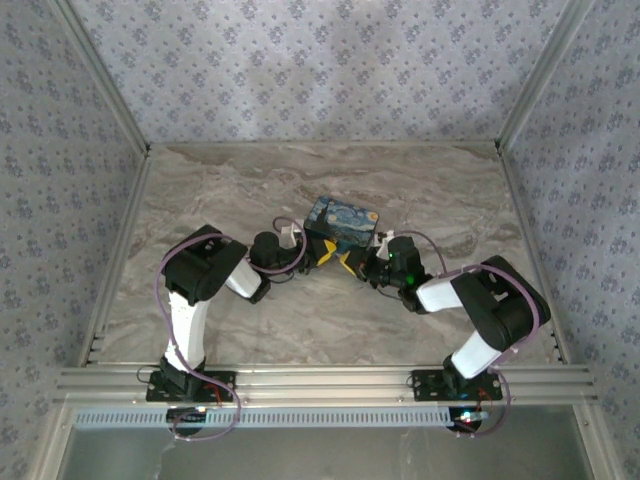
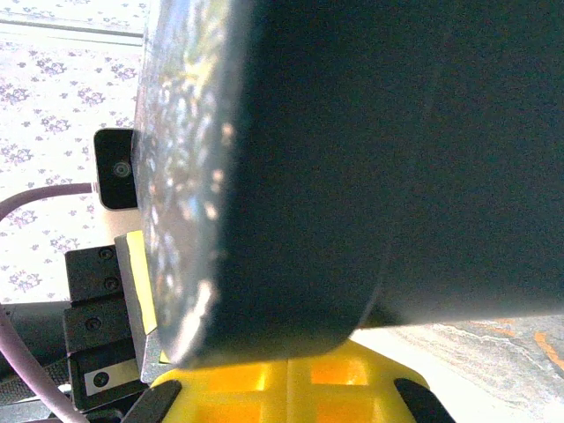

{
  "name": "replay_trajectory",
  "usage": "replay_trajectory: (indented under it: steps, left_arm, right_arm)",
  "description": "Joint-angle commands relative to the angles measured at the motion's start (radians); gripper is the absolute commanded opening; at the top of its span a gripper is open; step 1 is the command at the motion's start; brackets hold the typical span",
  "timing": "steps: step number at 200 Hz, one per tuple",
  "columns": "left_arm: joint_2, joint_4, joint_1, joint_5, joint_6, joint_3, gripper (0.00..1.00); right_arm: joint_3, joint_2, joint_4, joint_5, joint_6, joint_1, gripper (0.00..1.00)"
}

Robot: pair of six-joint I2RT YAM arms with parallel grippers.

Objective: Unlock the padlock with the key

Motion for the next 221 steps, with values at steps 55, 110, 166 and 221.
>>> replay_trajectory:
  steps: [55,110,166,221]
  left_arm:
    - [-0.030,0.037,-0.041,0.065,0.015,0.004,0.00]
    - [-0.036,0.038,-0.073,0.089,0.021,0.021,0.00]
    - [-0.048,0.037,-0.041,0.021,0.028,-0.023,0.00]
    - [-0.032,0.028,-0.032,-0.019,0.032,-0.015,0.00]
  right_arm:
    - [0.109,0.059,0.068,-0.034,0.049,-0.009,0.00]
    - [0.169,0.085,-0.005,-0.047,0.035,-0.002,0.00]
    - [0.114,0.029,-0.125,-0.079,-0.019,-0.036,0.16]
    - [0.091,-0.166,-0.469,-0.050,-0.205,-0.055,0.33]
